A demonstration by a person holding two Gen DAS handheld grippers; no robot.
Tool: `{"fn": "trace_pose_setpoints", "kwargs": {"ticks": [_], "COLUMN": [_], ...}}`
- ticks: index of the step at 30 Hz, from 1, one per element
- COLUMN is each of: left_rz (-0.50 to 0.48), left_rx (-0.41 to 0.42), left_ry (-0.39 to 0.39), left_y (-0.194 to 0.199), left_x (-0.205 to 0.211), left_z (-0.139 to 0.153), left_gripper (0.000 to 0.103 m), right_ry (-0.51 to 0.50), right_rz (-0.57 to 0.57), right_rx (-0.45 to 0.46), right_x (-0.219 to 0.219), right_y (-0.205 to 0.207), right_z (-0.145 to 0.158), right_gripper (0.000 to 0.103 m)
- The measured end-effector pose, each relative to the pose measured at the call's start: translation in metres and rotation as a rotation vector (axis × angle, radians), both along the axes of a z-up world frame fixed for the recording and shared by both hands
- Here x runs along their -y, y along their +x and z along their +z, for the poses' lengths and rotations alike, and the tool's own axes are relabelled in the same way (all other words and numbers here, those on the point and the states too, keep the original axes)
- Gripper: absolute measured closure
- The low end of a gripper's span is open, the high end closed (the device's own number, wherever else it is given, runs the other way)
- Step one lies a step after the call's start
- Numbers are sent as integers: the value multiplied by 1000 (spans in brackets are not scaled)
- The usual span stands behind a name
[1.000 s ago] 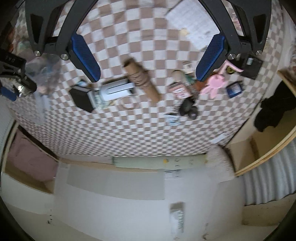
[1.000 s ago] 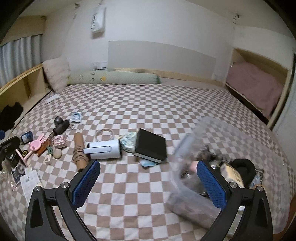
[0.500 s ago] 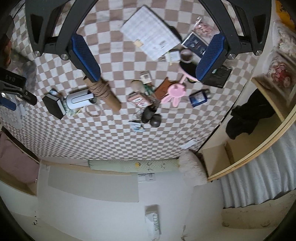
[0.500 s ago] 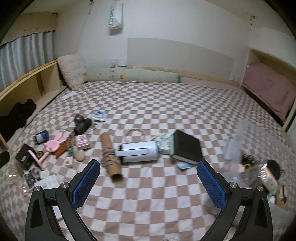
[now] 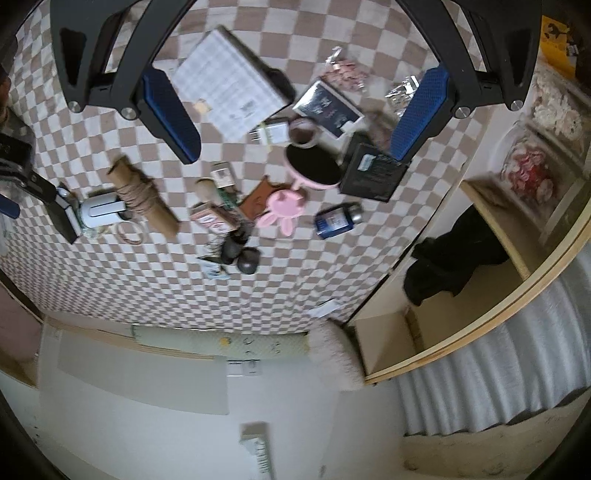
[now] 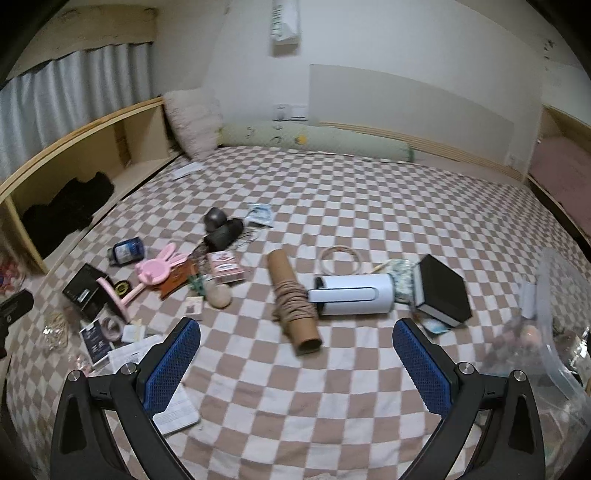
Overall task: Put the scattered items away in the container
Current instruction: 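Move both tools back over the remaining items on the bed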
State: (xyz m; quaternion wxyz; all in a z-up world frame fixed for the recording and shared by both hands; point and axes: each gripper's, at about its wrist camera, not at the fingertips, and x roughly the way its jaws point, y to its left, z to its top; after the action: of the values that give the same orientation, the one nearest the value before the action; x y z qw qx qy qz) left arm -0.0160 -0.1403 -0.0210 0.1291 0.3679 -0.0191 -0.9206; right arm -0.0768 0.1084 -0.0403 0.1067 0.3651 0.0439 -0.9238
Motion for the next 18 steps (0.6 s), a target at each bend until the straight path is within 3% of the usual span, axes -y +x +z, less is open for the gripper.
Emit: {"fn": "trace_pose_setpoints", "kwargs": {"ticks": [18], "left_rz": [202], "left_rx": [85], "left_ry": [-33], "left_y": [16], "left_x": [117], "left_z": [-40], "left_gripper": [0], "right_ry": [21], "right_rz": [255], "right_rx": [66], "right_x": [105], "right_y": [24], "right_z": [-34], "right_gripper": [0]}}
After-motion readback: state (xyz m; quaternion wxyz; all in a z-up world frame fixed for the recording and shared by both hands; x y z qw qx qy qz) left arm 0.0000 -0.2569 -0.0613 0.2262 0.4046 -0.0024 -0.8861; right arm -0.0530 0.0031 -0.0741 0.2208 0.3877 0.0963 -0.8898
